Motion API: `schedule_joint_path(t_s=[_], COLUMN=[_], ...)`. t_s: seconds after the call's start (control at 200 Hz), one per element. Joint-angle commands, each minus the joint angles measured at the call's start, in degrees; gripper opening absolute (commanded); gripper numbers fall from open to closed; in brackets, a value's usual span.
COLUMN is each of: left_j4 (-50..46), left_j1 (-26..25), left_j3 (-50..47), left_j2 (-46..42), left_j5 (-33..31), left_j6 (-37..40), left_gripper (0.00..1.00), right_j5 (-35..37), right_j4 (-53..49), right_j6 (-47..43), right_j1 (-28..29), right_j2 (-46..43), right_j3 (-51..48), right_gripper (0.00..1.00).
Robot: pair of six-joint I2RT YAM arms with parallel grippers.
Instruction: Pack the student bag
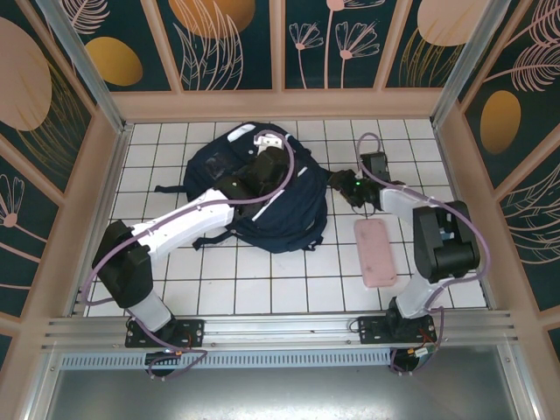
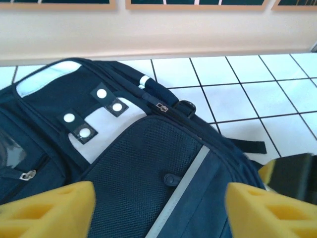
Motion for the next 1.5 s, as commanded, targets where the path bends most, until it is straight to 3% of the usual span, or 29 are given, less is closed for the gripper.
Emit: schedule_joint_path(t_s=[0.0,0.135,0.21,0.34,0.48,0.666,0.841,1.056,1.326,1.496], left_j4=[-0.4,-0.3,-0.7,-9.5,-14.8,-13.5,-13.4,-13.3,-12.0,-6.8], left_j1=[3.2,7.2,8.1,8.0,6.2,5.9,6.1,8.5,11.0,11.1], left_j3=[-3.8,-11.5,-14.9,-14.3,-11.9,-12.9,-16.1,-23.0,-31.5,-36.0], left_j2=[-3.2,-7.6,-9.1,-7.7,-4.4,-4.8,-8.2,-13.8,-20.2,-21.3], left_j5=[4.9,9.6,13.3,17.3,15.7,11.0,10.5,11.4,13.3,15.6], left_j6=[-3.4,-5.3,0.1,9.0,11.0,5.9,2.6,-2.1,-6.3,-3.6], left_gripper=[0.79,0.84,0.84,0.84,0.85,0.87,0.88,0.85,0.70,0.58], right_j5=[6.3,6.2,4.3,2.1,-0.5,-3.6,-6.4,-9.8,-6.2,-6.2], right_j4=[-5.4,-8.2,-8.7,-9.4,-8.3,-6.9,-2.7,1.9,2.7,2.4], right_j6=[-2.2,-4.2,-4.6,-5.0,-4.0,-1.2,3.9,6.8,6.2,5.4], right_j1=[-2.5,-2.0,-1.0,1.3,3.9,10.7,15.2,16.3,14.0,10.8], right_j2=[-7.3,-11.5,-12.4,-12.4,-12.1,-10.2,-5.4,2.5,5.9,7.0], right_j3=[-1.0,-1.0,-0.7,0.4,0.8,1.4,1.7,4.9,9.7,13.5], right_gripper=[0.57,0.62,0.64,0.72,0.77,0.75,0.66,0.53,0.21,0.12])
